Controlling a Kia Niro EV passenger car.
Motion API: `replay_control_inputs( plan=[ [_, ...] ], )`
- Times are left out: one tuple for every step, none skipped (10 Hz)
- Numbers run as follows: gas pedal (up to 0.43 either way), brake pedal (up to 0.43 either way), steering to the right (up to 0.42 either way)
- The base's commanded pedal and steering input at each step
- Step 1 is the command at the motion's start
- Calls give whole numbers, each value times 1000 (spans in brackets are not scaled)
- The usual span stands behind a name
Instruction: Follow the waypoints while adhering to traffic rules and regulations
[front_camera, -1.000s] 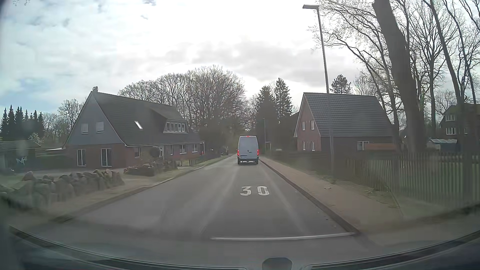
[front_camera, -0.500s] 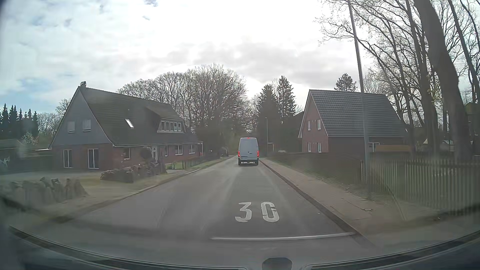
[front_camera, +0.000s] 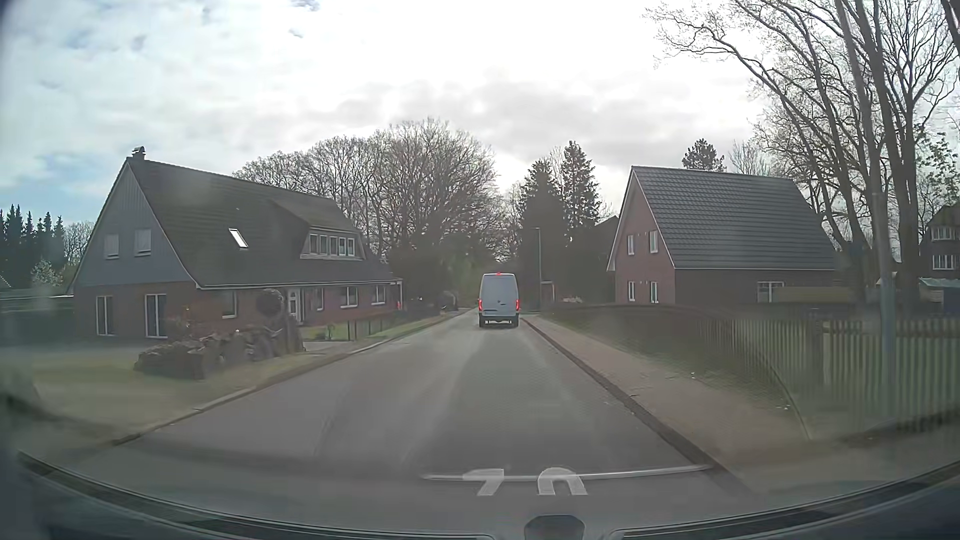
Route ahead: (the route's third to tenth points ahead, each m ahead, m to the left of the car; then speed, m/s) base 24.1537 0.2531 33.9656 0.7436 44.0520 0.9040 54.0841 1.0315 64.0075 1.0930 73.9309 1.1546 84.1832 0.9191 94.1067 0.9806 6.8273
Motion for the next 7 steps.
replay_control_inputs(
  plan=[
    [118,6,-9],
    [118,0,-9],
    [118,0,-9],
    [118,0,-9],
    [118,0,-9],
    [118,0,-9],
    [118,0,-9]
  ],
)
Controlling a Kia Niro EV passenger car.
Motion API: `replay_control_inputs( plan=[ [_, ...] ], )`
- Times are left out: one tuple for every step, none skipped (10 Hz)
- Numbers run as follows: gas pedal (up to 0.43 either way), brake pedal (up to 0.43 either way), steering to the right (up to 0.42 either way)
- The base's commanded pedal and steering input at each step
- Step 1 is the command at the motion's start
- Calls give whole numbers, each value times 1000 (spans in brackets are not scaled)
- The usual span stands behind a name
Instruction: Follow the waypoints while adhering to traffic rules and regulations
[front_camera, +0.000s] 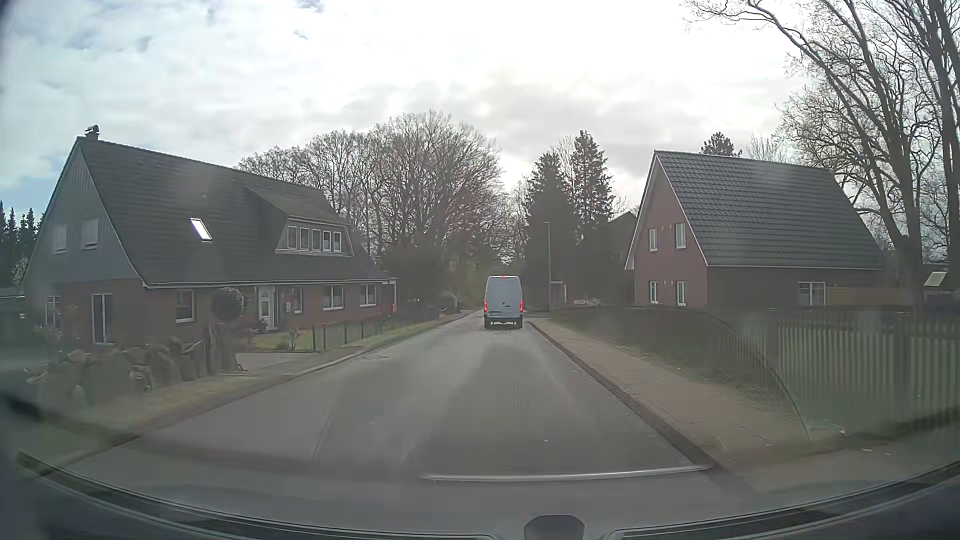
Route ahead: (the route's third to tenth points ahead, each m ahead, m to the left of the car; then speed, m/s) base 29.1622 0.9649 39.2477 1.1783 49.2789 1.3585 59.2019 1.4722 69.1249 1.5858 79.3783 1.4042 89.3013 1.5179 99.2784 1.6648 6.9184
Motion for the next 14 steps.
replay_control_inputs(
  plan=[
    [118,0,-9],
    [118,0,-8],
    [110,0,-3],
    [110,0,-3],
    [110,0,-2],
    [110,0,-2],
    [110,0,-2],
    [118,0,-2],
    [118,0,-2],
    [118,0,-2],
    [118,0,-1],
    [110,0,0],
    [110,0,0],
    [110,0,0]
  ],
)
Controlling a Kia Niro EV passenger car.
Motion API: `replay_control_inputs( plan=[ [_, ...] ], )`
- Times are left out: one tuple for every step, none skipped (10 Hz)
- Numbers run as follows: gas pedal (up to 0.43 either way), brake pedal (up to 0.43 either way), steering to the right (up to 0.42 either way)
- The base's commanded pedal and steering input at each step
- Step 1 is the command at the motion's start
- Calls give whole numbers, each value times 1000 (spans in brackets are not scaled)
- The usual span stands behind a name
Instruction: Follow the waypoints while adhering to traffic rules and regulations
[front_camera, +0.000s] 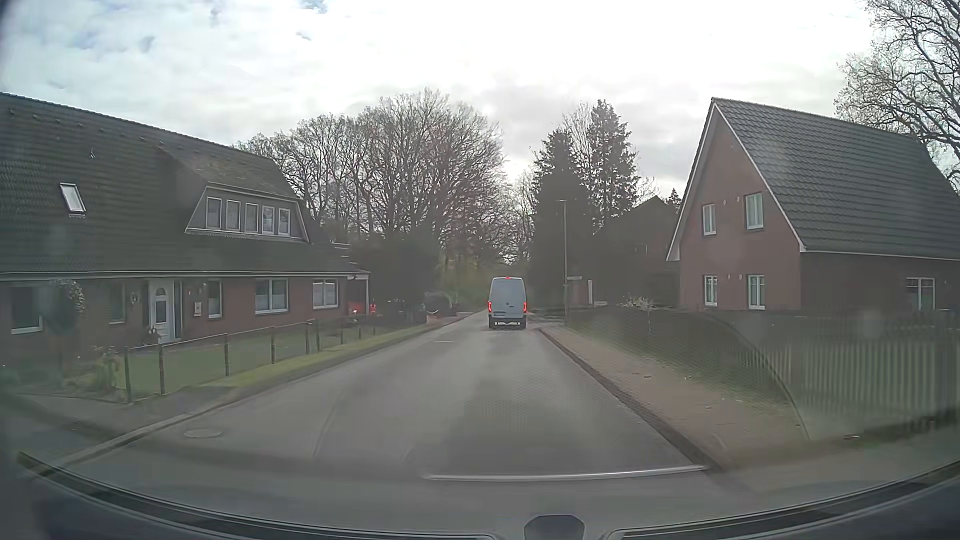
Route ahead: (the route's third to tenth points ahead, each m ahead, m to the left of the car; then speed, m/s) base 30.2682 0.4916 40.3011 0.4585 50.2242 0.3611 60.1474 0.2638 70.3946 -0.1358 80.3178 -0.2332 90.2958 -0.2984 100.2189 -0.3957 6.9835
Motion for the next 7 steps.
replay_control_inputs(
  plan=[
    [110,6,0],
    [110,6,0],
    [98,0,0],
    [98,0,1],
    [98,0,1],
    [110,0,1],
    [110,0,1]
  ],
)
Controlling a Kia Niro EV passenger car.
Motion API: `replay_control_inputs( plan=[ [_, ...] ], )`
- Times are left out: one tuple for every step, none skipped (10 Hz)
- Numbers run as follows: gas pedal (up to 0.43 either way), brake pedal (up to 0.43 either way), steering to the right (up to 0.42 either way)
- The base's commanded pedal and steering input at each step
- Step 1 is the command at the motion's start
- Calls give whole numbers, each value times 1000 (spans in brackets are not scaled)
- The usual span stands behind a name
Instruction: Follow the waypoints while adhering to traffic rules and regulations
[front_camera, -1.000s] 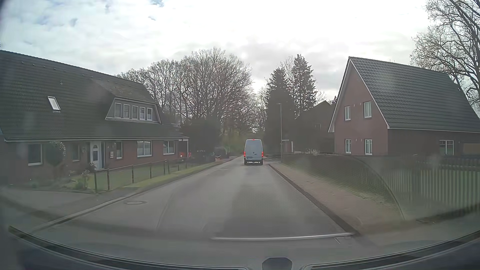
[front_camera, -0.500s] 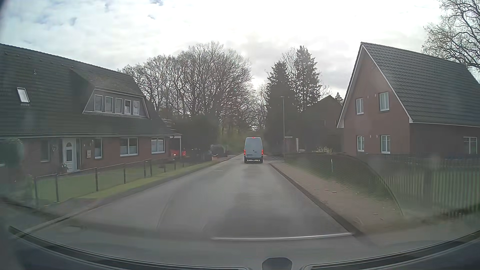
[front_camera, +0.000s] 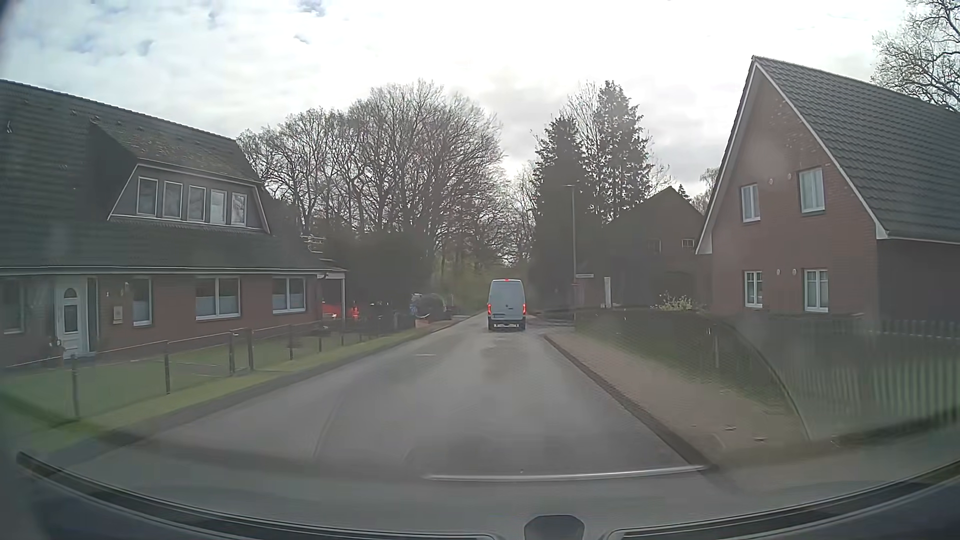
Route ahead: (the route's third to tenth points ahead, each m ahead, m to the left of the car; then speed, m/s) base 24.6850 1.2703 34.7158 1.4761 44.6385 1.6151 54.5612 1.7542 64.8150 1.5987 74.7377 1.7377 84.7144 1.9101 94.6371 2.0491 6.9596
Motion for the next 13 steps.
replay_control_inputs(
  plan=[
    [98,0,1],
    [98,0,1],
    [87,0,1],
    [79,0,1],
    [79,0,1],
    [79,0,0],
    [79,6,-2],
    [79,0,-4],
    [67,0,-4],
    [67,0,-4],
    [67,0,-4],
    [67,0,-4],
    [59,6,-4]
  ],
)
